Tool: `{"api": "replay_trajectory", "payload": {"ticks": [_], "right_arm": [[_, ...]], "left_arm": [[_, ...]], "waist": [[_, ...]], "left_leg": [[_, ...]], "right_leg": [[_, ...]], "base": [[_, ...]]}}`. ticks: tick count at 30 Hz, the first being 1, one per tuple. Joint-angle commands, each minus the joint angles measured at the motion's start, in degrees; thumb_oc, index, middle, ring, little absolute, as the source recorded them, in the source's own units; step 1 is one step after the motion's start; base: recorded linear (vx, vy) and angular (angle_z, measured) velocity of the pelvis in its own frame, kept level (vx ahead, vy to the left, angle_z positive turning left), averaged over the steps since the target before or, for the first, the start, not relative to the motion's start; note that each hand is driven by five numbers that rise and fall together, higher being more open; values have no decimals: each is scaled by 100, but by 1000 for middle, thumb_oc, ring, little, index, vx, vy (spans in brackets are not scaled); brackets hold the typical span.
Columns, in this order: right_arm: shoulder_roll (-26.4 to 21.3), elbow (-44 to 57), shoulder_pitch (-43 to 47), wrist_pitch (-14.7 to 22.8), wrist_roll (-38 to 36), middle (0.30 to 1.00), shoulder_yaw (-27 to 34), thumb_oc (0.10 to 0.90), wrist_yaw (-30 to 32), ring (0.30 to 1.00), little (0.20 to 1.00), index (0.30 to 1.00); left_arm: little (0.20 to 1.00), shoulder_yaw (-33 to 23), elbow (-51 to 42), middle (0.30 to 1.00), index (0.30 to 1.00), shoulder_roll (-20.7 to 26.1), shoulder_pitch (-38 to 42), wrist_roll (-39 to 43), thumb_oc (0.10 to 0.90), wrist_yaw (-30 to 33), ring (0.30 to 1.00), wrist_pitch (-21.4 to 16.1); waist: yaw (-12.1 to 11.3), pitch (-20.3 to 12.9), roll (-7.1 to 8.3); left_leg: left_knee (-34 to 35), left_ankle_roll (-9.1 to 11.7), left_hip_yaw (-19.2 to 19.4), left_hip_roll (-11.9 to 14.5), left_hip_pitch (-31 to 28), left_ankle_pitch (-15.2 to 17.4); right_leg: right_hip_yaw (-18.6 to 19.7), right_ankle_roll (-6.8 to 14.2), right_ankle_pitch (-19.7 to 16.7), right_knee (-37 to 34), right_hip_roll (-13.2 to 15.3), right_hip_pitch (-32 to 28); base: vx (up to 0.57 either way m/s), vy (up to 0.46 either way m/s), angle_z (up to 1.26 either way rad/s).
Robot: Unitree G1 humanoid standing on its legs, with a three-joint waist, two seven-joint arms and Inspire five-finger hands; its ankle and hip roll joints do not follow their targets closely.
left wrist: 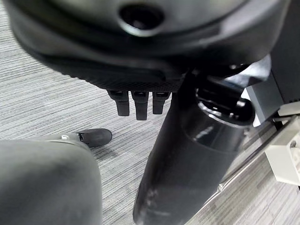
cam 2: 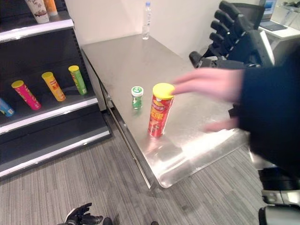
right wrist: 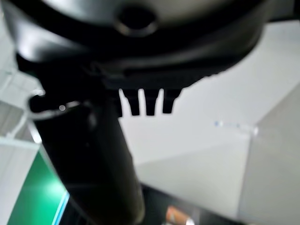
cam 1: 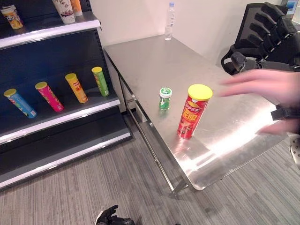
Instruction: Put the goods on the table back onto the shelves and tidy them up.
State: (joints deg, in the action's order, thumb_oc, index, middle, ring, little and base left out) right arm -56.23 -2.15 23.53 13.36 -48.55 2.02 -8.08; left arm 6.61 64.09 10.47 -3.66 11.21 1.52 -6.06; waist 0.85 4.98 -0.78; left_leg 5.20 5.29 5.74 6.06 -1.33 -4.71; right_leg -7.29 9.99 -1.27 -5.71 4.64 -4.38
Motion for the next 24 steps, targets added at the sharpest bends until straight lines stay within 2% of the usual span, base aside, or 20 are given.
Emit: {"api": "replay_trajectory", "payload": {"ticks": [1, 24], "right_arm": [[-197, 505, 229, 184, -185, 900, 191, 800, -267, 900, 900, 900], [252, 561, -128, 113, 28, 900, 584, 800, -281, 900, 900, 900]], "left_arm": [[900, 205, 31, 900, 900, 153, 275, -7, 800, -118, 900, -308], [900, 166, -70, 900, 900, 124, 326, -126, 800, -152, 900, -323]], "waist": [[-149, -261, 296], [-160, -275, 280]], "left_leg": [[-20, 339, 400, -59, -359, 580], [-20, 330, 385, -34, -353, 588]], "right_leg": [[-248, 378, 241, 71, 85, -85], [-265, 375, 264, 71, 102, -91]], "base": [[-16, 8, 6], [0, 0, 0]]}}
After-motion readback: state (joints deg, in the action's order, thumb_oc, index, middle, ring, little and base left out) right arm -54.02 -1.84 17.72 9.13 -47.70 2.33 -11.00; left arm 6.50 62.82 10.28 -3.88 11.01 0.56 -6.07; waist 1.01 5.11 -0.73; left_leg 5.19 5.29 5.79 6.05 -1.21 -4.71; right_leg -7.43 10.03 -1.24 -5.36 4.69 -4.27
